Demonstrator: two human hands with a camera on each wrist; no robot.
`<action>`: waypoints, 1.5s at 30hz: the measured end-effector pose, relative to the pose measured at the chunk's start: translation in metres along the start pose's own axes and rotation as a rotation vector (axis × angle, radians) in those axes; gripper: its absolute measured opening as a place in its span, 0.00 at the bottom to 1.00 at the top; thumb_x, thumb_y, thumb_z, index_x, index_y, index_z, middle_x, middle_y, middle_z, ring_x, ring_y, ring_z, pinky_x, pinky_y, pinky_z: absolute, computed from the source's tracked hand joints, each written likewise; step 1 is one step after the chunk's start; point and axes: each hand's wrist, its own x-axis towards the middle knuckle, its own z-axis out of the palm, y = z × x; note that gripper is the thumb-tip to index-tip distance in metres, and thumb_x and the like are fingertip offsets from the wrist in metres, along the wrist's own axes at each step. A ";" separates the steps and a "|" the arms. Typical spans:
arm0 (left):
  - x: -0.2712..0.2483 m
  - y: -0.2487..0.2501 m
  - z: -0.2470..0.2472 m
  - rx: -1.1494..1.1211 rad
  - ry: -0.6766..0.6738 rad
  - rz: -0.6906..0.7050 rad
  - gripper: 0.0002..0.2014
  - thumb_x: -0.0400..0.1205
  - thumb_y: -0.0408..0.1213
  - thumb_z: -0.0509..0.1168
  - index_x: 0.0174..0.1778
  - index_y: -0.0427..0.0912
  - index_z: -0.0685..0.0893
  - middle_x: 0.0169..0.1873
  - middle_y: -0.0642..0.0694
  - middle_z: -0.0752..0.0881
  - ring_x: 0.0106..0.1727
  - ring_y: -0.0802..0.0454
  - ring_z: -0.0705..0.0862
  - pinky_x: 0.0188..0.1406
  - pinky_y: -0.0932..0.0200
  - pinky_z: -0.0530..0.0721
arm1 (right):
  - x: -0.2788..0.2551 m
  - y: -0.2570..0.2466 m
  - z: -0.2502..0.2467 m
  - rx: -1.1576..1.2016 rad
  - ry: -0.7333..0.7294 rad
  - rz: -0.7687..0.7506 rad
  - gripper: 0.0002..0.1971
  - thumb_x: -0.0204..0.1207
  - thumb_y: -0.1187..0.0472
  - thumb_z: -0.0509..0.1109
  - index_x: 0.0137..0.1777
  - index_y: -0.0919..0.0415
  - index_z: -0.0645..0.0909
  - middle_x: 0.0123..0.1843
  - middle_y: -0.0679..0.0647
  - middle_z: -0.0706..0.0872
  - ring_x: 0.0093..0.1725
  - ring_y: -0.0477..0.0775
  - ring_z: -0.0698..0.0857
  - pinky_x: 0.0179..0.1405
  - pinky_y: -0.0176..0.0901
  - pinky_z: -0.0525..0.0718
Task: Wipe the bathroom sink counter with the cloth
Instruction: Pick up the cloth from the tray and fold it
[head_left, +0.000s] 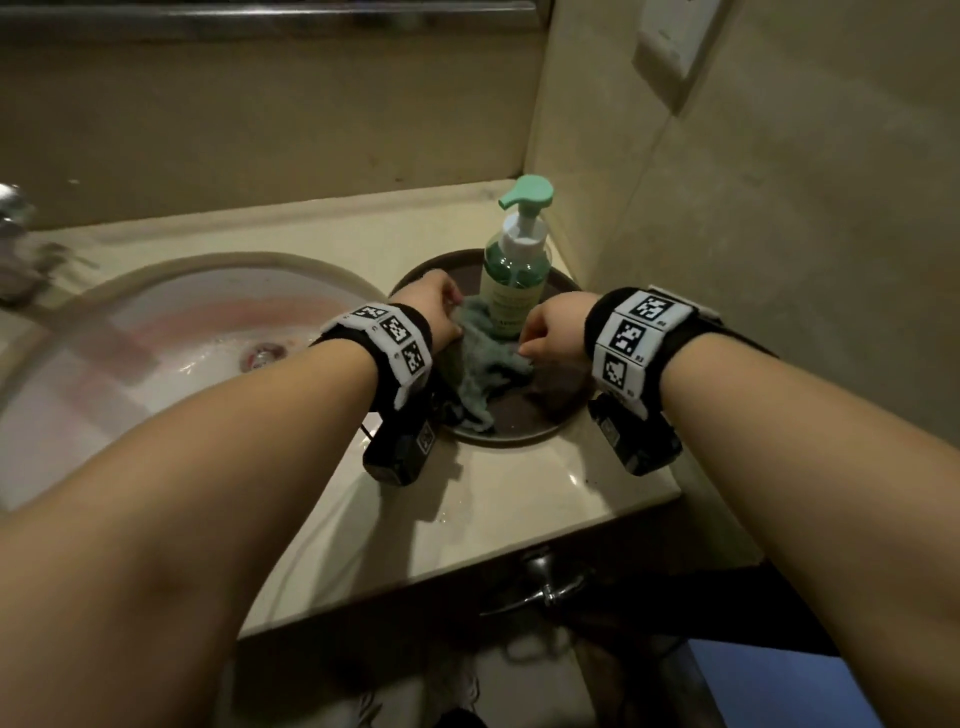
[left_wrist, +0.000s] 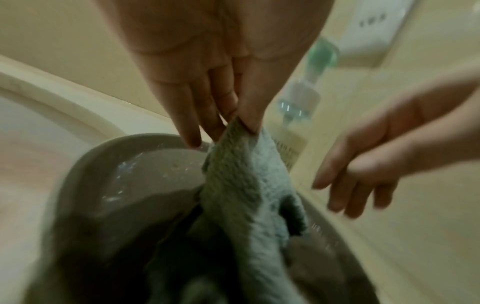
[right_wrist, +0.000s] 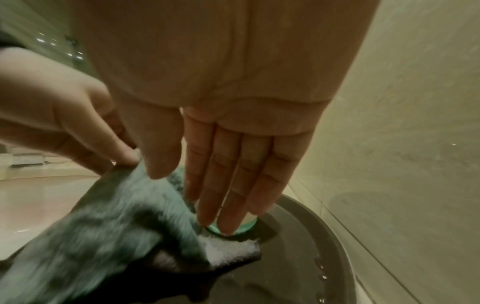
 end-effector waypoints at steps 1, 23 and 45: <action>-0.002 0.005 -0.007 -0.088 0.015 0.006 0.16 0.78 0.31 0.68 0.62 0.41 0.78 0.52 0.43 0.83 0.58 0.43 0.83 0.61 0.50 0.83 | -0.001 0.000 -0.003 0.012 -0.001 -0.007 0.20 0.82 0.51 0.62 0.68 0.60 0.80 0.65 0.59 0.85 0.65 0.59 0.82 0.62 0.45 0.79; -0.088 0.060 -0.187 -0.341 0.170 0.236 0.21 0.78 0.24 0.67 0.66 0.41 0.77 0.50 0.50 0.84 0.60 0.51 0.82 0.60 0.56 0.83 | -0.038 -0.045 -0.134 1.179 0.330 -0.364 0.15 0.79 0.63 0.68 0.64 0.58 0.75 0.52 0.52 0.82 0.52 0.51 0.83 0.49 0.41 0.83; -0.077 0.017 -0.234 -0.287 0.046 0.075 0.15 0.82 0.36 0.66 0.65 0.45 0.80 0.59 0.42 0.85 0.60 0.42 0.85 0.65 0.47 0.82 | -0.077 -0.106 -0.220 0.744 0.704 -0.375 0.10 0.83 0.56 0.60 0.62 0.55 0.73 0.68 0.60 0.80 0.66 0.58 0.80 0.69 0.58 0.79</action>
